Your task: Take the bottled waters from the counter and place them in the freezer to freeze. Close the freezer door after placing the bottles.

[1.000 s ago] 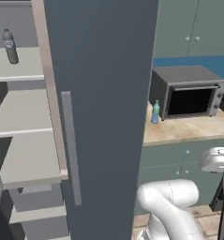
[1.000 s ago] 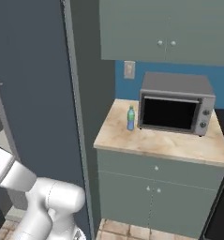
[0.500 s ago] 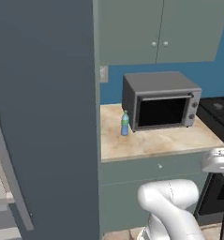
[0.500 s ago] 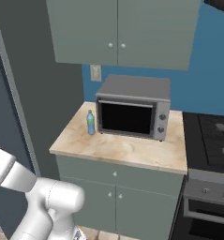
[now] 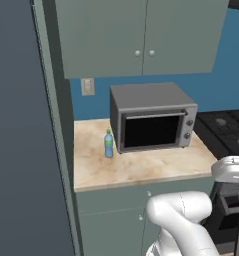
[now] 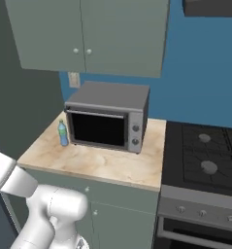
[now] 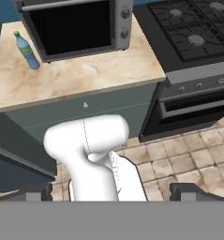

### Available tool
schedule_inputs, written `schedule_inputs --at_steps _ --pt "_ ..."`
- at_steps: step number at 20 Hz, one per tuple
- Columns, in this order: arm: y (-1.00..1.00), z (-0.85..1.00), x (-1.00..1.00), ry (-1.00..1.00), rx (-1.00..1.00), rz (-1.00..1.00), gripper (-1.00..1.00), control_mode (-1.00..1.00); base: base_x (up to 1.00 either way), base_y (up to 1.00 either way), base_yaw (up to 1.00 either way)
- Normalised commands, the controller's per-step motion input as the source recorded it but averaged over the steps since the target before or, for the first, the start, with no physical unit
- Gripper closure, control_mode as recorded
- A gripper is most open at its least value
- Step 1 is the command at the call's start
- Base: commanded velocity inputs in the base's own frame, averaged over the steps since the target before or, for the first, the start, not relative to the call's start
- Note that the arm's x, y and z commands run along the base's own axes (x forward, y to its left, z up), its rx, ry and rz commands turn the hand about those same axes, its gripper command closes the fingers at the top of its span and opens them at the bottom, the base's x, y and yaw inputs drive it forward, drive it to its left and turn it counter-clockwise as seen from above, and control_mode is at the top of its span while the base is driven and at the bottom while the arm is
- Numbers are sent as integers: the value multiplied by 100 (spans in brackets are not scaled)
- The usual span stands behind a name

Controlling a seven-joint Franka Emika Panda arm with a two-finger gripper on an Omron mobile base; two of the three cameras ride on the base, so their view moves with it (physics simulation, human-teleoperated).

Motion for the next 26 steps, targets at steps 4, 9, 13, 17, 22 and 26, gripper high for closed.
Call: schedule_inputs --at_steps 4,9,13,17,22,26 --pt "0 0 0 0 0 0 -100 100 6 -41 4" --pt "0 0 0 0 0 0 -100 100 30 -42 6" --pt "0 0 0 0 0 0 -100 100 28 -7 10" --pt "0 0 0 0 0 0 -100 100 30 0 7" --pt "0 0 0 0 0 0 -100 100 27 0 2" --pt "0 0 0 0 0 0 -100 100 20 0 0"
